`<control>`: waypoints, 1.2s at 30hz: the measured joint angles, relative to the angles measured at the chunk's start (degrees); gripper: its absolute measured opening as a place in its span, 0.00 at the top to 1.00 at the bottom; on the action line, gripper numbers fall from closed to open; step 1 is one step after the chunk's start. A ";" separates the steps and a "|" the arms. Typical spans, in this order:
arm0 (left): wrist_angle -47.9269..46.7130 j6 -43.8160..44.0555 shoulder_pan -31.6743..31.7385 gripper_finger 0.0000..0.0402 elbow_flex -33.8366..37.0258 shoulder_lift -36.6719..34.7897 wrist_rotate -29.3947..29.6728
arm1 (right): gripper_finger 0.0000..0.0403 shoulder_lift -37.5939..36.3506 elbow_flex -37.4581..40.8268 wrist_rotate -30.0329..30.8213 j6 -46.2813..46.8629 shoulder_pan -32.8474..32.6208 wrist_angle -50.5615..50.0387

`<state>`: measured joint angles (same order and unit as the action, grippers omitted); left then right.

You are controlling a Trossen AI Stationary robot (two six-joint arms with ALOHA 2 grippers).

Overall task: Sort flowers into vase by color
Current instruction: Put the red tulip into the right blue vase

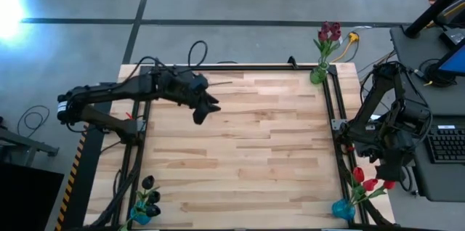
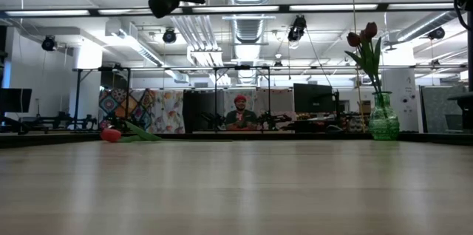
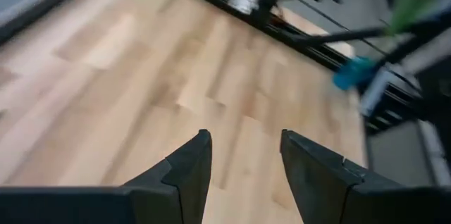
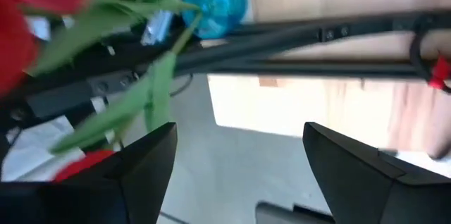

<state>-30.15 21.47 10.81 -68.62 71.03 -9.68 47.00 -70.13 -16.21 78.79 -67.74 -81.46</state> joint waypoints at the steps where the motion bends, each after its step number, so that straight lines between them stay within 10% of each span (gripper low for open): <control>1: 0.20 0.34 0.00 0.61 0.48 -0.44 1.78 | 0.26 -0.03 0.00 -0.78 -0.01 -0.01 -0.86; 14: -0.30 16.84 3.44 0.57 9.86 -0.97 16.32 | 0.32 -5.72 -6.01 6.31 11.14 0.02 -8.59; 27: -1.21 37.28 9.37 0.37 12.69 4.74 26.89 | 0.39 -9.66 -8.13 73.08 23.37 0.06 -7.32; 36: -17.23 75.72 8.84 0.36 12.98 9.12 38.74 | 0.39 -7.63 -7.98 90.54 17.61 0.02 1.85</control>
<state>-47.39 97.19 19.65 -55.64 80.15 29.06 39.37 -78.11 74.32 96.41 -67.72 -79.61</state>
